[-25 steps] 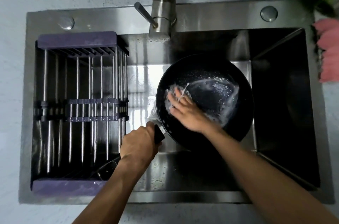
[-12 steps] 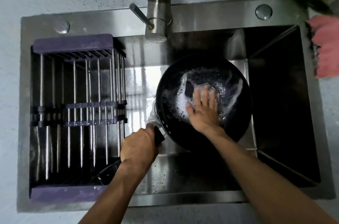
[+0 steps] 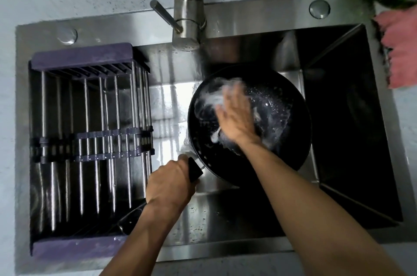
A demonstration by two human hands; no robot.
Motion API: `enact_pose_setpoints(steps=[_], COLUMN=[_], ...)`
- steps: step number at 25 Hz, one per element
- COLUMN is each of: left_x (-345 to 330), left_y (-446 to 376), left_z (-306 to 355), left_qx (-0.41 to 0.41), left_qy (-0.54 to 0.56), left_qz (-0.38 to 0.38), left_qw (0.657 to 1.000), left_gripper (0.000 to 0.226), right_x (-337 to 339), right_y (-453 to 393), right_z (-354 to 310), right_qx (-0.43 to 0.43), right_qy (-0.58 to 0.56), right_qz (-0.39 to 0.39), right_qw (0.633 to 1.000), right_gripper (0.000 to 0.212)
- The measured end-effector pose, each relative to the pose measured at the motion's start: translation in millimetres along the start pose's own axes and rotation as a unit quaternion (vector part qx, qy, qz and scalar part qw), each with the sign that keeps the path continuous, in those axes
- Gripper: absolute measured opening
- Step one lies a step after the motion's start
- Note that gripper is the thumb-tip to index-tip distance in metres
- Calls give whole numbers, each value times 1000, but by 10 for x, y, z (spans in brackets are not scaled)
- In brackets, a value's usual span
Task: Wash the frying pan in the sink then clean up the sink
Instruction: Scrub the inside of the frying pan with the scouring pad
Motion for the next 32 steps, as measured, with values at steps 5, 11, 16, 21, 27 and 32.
enact_pose_setpoints(steps=[5,11,16,21,27,32], left_x=[0,-6,11,11,1,6], left_y=[-8,12,11,11,-6,7], left_z=[-8,21,26,48,44,43], left_qx=[19,27,38,51,59,47], left_qy=[15,-7,-19,-13,-3,-16], left_qz=[-7,-3,2,7,9,17], left_qw=[1000,1000,999,999,998,999], left_gripper=[47,49,41,41,39,39], right_x=[161,223,329,338,323,384], right_y=[470,807,1001,1073,1354,1531], right_z=[278,300,682,494,348,530], right_qx=[32,44,21,81,124,133], right_qy=[59,-3,115,15,5,134], right_qz=[-134,-310,-326,-355,-341,-268], right_qw=[989,950,938,931,932,945], right_gripper=[63,61,71,64,55,99])
Point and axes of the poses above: each hand's wrist, its own y-axis away from the middle knuckle, its own x-axis out of the back of the hand, z = x × y, the point moved 2 cm from there along -y, towards the middle knuckle, and after that the axes turned 4 degrees about y, right-handed, at the moved point
